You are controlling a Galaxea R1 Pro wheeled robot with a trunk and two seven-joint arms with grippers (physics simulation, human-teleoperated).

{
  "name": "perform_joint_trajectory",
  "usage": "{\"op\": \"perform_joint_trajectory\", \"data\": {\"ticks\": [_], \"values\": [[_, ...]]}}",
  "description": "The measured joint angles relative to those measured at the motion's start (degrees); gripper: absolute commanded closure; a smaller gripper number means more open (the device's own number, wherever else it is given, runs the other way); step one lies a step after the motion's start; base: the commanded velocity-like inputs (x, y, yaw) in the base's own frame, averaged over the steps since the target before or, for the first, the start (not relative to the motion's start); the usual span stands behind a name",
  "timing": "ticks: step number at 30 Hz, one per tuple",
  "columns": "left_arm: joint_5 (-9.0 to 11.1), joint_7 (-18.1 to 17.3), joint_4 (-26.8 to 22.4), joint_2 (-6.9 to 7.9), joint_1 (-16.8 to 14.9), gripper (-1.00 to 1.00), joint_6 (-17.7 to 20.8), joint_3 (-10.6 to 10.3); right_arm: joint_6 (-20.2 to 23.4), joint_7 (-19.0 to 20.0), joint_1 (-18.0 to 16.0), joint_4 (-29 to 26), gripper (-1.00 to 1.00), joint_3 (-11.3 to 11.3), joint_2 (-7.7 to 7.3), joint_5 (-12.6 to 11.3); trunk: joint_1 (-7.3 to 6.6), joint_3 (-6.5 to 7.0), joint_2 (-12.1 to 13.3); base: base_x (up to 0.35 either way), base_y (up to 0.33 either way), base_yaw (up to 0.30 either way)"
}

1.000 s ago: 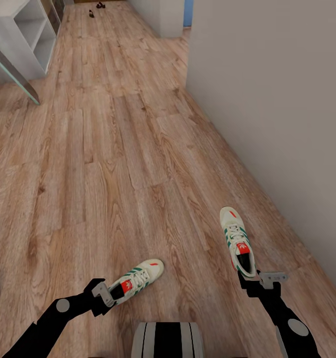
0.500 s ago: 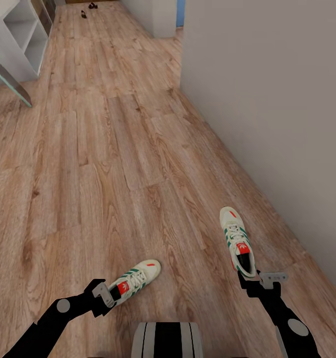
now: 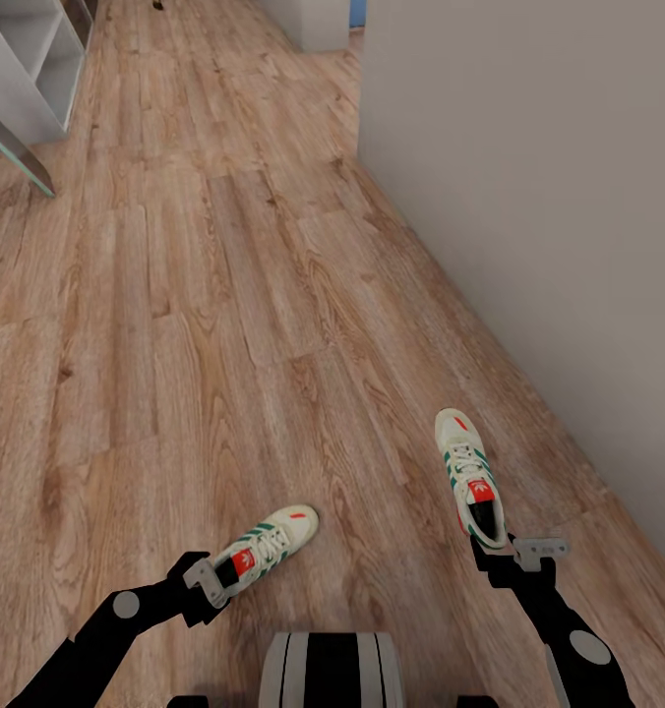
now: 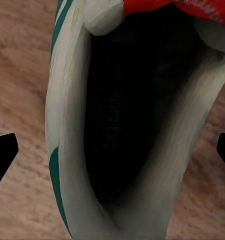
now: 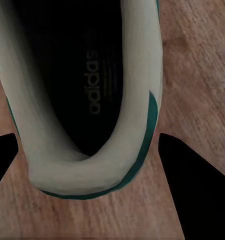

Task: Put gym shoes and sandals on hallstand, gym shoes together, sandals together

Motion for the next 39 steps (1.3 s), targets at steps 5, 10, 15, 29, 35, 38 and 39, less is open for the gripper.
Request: {"op": "perform_joint_trajectory", "data": {"ticks": [5,10,15,29,35,38,39], "values": [[0.0,0.0,0.0,-0.03,0.0,-1.00,0.0,0.0,0.0,0.0,0.0,0.0,1.00,0.0,0.00,0.0,0.00,0.00,0.0,0.000,0.000,0.000],[0.0,0.0,0.0,-0.05,0.0,-1.00,0.0,0.0,0.0,0.0,0.0,0.0,1.00,0.0,0.00,0.0,0.00,0.00,0.0,0.000,0.000,0.000],[0.0,0.1,-0.1,0.01,0.0,-1.00,0.1,0.3,0.0,0.0,0.0,0.0,1.00,0.0,0.00,0.0,0.00,0.00,0.0,0.000,0.000,0.000],[-1.1,0.3,0.4,0.44,0.1,-1.00,0.1,0.1,0.0,0.0,0.0,-0.1,1.00,0.0,0.00,0.0,0.00,0.00,0.0,0.000,0.000,0.000],[-1.8,0.4,0.4,0.43,0.1,1.00,0.1,0.2,0.0,0.0,0.0,-0.1,1.00,0.0,0.00,0.0,0.00,0.00,0.0,0.000,0.000,0.000],[-1.9,0.3,0.4,0.40,0.1,1.00,0.1,0.3,0.0,0.0,0.0,-0.1,1.00,0.0,0.00,0.0,0.00,0.00,0.0,0.000,0.000,0.000],[-1.9,0.3,0.4,0.39,0.1,1.00,0.1,0.3,0.0,0.0,0.0,-0.1,1.00,0.0,0.00,0.0,0.00,0.00,0.0,0.000,0.000,0.000]]}}
